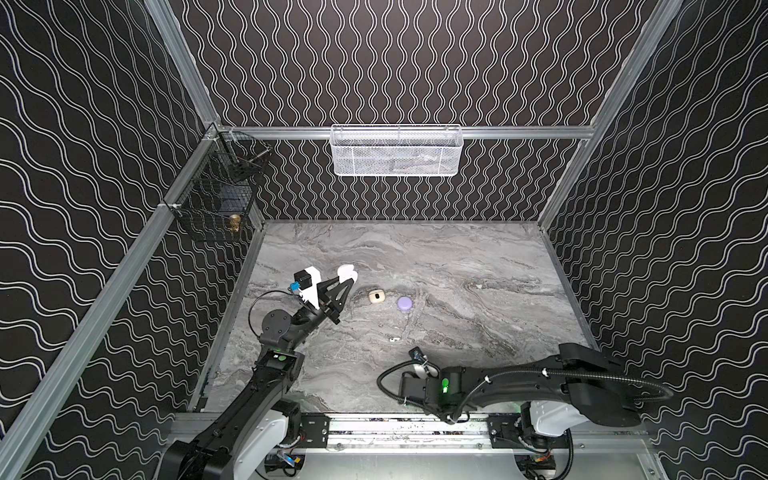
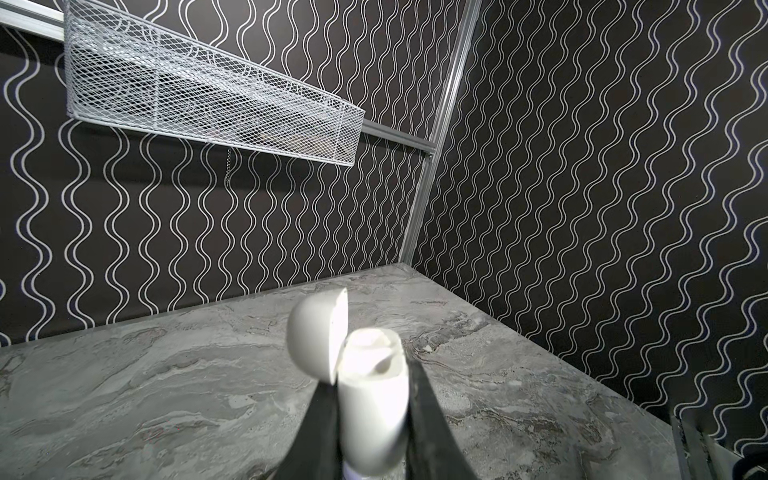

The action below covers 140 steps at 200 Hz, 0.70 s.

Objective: Insert the wireless bluetooth earbuds into the charging case

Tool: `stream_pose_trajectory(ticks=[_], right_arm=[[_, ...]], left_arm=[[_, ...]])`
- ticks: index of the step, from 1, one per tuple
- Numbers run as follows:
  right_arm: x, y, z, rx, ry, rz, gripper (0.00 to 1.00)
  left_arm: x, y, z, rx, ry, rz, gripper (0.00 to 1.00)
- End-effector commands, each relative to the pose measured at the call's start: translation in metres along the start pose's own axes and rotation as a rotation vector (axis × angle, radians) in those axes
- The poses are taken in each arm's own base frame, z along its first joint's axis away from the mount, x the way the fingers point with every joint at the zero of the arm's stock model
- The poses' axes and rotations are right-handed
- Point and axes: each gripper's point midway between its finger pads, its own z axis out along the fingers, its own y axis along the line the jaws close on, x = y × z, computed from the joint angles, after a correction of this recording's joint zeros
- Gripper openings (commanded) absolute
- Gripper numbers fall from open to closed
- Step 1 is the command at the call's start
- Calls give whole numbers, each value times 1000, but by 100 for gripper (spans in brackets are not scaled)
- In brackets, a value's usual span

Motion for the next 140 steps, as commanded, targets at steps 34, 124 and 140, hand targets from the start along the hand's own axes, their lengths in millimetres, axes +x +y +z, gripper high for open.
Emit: stream_pose_trajectory(ticks=[34,124,140], right_arm=[[-23,-10,-16,-99,-50,95,46],[0,57,-13,-187,29,-110,51],[3,58,-8,-175,42,-116,51]], left_arm=[[-6,-1,0,-2,-16,24,0],[-10,-12,-2,55,-30,32,0],[-12,-15,-4,63,-37,34,0]])
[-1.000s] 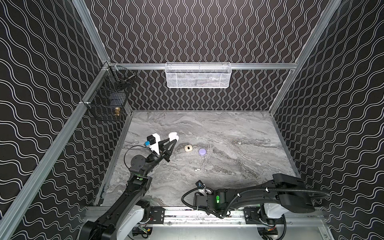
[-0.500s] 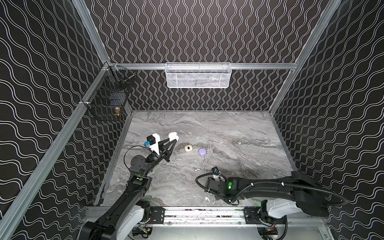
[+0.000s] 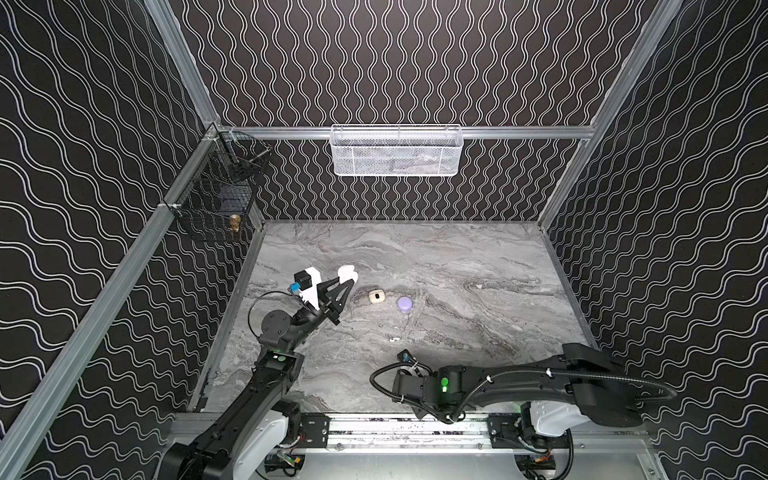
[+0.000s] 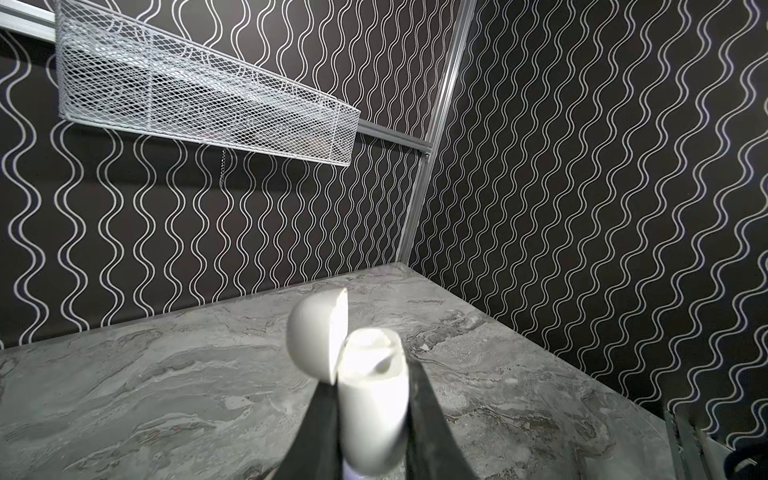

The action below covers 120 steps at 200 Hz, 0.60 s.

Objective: Insert the wireless bluetooth earbuds into the charging case

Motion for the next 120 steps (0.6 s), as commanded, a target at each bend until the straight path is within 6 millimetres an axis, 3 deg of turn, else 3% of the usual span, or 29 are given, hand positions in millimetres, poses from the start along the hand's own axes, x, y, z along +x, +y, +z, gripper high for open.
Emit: stream_pose_trajectory(ticks=[1,44,120], right_arm=[[1,6,5,-8,17,-3,51],[5,11,15,-9,46,-12,50],[9,14,18,-37,56,6,35]], left_arm=[[-10,-9,-2,39,-35,29,0],[-11,-10,-2,42,-40,29,0],[-11,-10,-1,48,-40,24,0]])
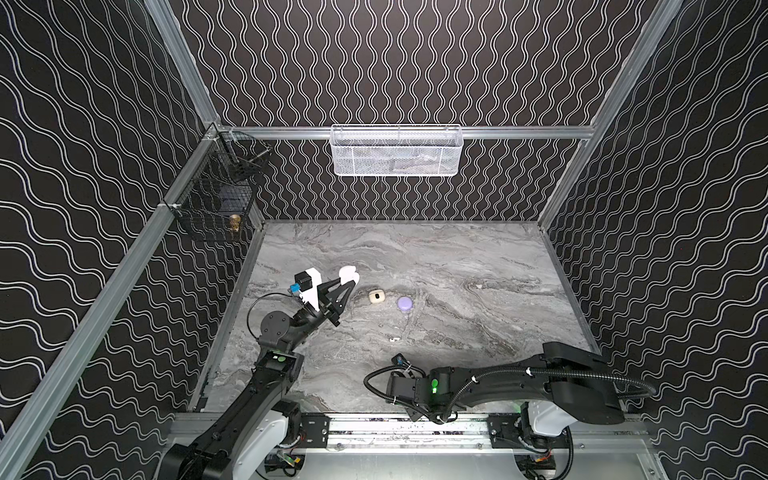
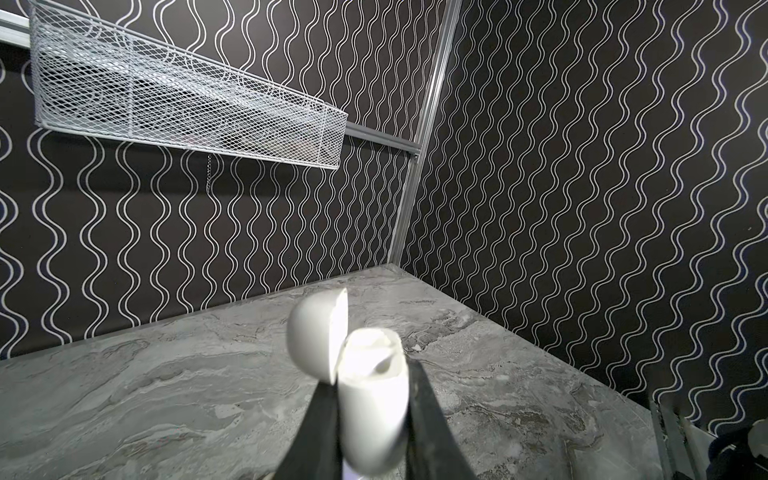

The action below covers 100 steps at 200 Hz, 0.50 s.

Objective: Insert the wireless bluetooth earbuds into the charging case

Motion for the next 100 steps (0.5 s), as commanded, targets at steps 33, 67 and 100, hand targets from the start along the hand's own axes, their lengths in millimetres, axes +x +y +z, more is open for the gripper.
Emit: stream_pose_trajectory(ticks=[33,67,100], right_arm=[[11,-4,5,-5,28,22,27],[13,-7,5,-4,24,40,21],[5,-9,-2,-2,-17,65,17]], left_arm=[[-10,-7,-1,28,-38,22,0],[-12,-9,-1,39,-42,23,0],[-13,-13,-2,65,-52,29,0]])
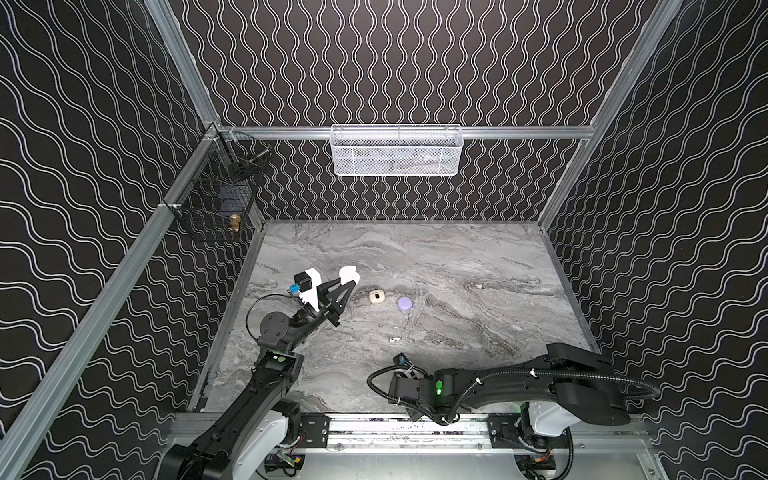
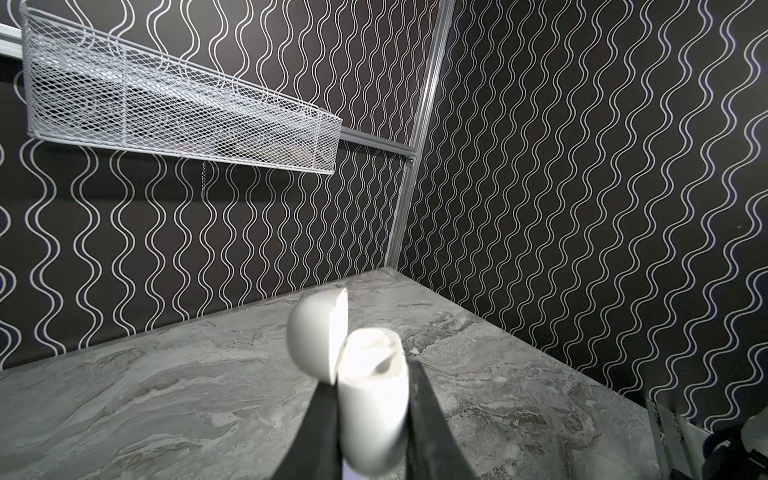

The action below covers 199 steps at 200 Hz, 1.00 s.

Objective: Insert the wireless bluetooth earbuds into the charging case
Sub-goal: 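Lift the white earbud and carry it toward the case in the left gripper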

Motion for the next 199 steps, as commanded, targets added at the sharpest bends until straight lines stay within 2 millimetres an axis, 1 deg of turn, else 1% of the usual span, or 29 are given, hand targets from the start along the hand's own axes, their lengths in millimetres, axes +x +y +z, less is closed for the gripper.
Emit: stream_pose_trajectory(ticks=[1,12,28,46,54,73,90,92,94,96,111,125,133,150,161,178,182,199], right_arm=[[6,-10,-3,33,15,27,17],[-1,-10,-8,33,-16,35,16],[-16,-11,-23,31,-82,51,15],[-39,-13,-47,32,-185,66,14],[-51,-15,-61,35,-237,71,12],[-82,-20,-101,44,-380,86,11],[-113,-21,-146,21,-531,92,11],[-115,-21,-150,16,-546,91,11],[-122,-18,-162,1,-575,93,11],[-127,-16,-169,-12,-597,92,11],[-155,-12,-212,-56,-758,68,11],[-173,-11,-245,-74,-878,55,11],[-183,-9,-264,-87,-947,42,11],[-197,-5,-294,-109,-1070,17,11],[-203,-1,-308,-127,-1133,-13,11],[-209,8,-323,-152,-1217,-62,11],[-209,12,-324,-169,-1226,-81,11],[-212,15,-335,-183,-1278,-105,10]], left_arm=[[-8,-9,-1,47,-34,18,0],[-11,-13,-1,64,-43,27,0],[-10,-17,-2,92,-50,33,0],[-13,-25,-4,134,-68,47,0],[-14,-29,-5,155,-79,53,0],[-17,-39,-8,210,-98,70,0],[-19,-47,-11,258,-113,83,0],[-18,-49,-11,265,-111,82,0],[-19,-50,-11,272,-114,85,0],[-20,-51,-12,279,-118,88,0],[-21,-59,-14,324,-127,97,0],[-22,-63,-16,351,-144,111,0],[-22,-69,-19,384,-150,128,0],[-19,-84,-20,455,-143,154,0],[-15,-95,-20,503,-139,175,0],[-9,-110,-22,563,-139,203,0],[-9,-113,-22,572,-142,209,0],[-7,-122,-26,609,-145,229,0]])
